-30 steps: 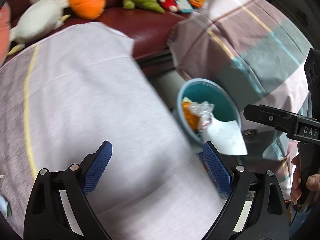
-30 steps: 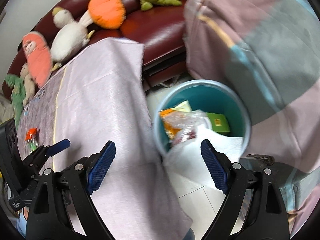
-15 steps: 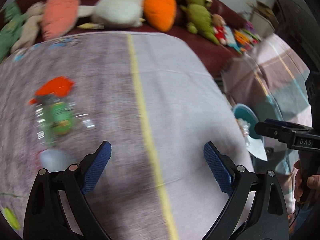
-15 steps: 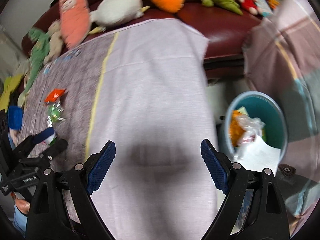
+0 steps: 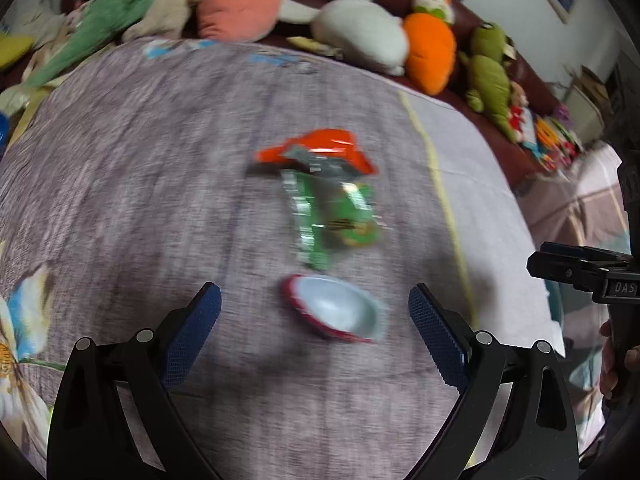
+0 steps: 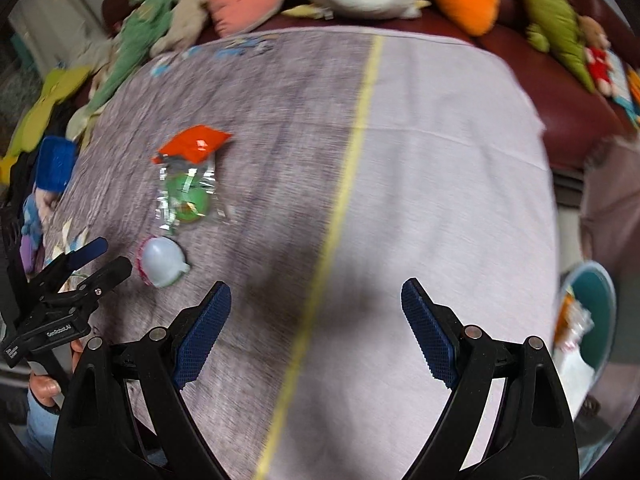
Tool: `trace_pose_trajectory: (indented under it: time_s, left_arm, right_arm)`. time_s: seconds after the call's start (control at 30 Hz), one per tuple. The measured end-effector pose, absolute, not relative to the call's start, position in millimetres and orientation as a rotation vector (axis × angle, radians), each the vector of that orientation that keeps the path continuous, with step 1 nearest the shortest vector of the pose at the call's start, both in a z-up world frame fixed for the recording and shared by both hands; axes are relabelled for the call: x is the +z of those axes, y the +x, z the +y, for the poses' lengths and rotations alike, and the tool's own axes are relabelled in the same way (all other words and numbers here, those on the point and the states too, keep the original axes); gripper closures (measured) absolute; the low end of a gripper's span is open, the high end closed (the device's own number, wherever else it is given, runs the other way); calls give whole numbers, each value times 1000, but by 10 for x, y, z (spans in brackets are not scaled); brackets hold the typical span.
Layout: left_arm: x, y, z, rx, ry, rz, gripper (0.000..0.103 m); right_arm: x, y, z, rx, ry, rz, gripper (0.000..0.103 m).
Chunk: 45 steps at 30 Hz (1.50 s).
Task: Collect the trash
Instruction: 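Grasp the green snack packet with the right gripper while the left gripper grasps the orange bag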
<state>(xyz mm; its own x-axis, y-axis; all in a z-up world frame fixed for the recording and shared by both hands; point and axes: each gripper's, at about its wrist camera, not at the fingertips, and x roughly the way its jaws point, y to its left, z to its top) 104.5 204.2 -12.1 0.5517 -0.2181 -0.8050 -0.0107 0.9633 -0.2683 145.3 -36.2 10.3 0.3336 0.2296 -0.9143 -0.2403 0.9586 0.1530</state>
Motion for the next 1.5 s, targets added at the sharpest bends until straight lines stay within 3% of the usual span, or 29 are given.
trace_pose_trajectory:
  time_s: [0.4,0.93,0.97,1.03,1.1,1.5]
  left_arm:
    - [-388,1324,2507,-71,-301,1018,8]
    - [-515,1399,2820,-3,-344,1041,8]
    - [-523,1396,2819,-2,-343,1043,8]
    - [-535,1392,2807,3,-340,1046,8]
    - [-537,1390,2776,4,-337,1047,8]
    - [-391,1589,2436,-81,-290,1044,8]
  right_arm:
    - [-377,2140,602,495,-35,1271,20]
    - [-703,2409,965,571,-8,1286,20]
    - [-708,2400,985,582,-5,1283,23]
    - [-695,2368,1007,600,-24,1268,48]
    - [-674,2354,992,606,-25,1266,54]
    - [-446,2192,316,500,5,1245,58]
